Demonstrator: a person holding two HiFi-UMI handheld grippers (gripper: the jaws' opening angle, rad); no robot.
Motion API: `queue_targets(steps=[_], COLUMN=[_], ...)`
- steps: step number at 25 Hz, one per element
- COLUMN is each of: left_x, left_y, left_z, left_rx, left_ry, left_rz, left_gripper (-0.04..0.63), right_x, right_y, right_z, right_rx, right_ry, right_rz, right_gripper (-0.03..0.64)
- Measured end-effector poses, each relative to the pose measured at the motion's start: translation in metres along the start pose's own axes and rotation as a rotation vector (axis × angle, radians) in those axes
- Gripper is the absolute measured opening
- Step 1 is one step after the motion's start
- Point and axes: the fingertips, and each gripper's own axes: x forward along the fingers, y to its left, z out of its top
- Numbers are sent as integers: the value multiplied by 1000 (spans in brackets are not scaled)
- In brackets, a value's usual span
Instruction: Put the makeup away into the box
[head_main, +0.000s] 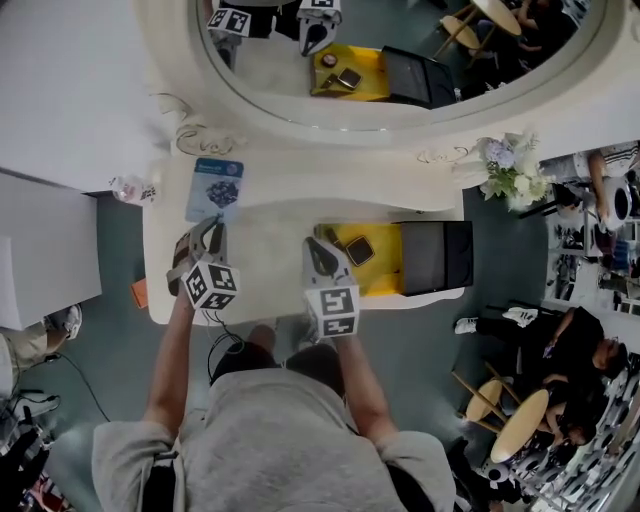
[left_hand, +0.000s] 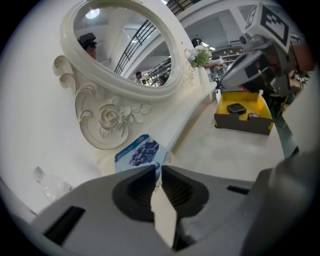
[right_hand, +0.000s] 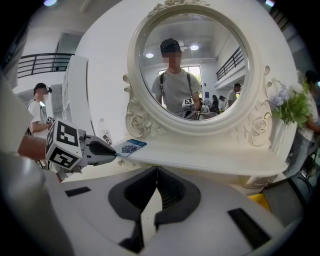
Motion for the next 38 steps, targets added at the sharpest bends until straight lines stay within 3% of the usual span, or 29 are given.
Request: queue_targets(steps=[2, 6, 11, 16, 22, 28, 38], left_x=[0, -3, -20, -37, -61, -71, -69], left_y=[0, -2, 1, -1, -24, -74, -145], left_z=[3, 16, 47, 95, 160, 211, 257], left_rx=[3, -10, -124, -139, -235, -176, -90], left_ry=[-3, -17, -67, -162, -284, -347, -392], left_rz=[9, 16, 30, 61, 9, -89, -216], left_gripper=[13, 3, 2, 2, 2, 2, 2], right_x=[-3, -13, -35, -63, -100, -138, -184], right_y=[-2, -10, -28, -57, -94, -129, -167], right_z=[0, 3, 8, 12, 13, 5, -27], right_rx=[-2, -5, -16, -17, 6, 45, 116], right_ry=[-3, -21, -43, -70, -102, -122, -111], right_rz=[-3, -9, -32, -77, -142, -222, -323], right_gripper=[15, 15, 15, 15, 15, 15, 15])
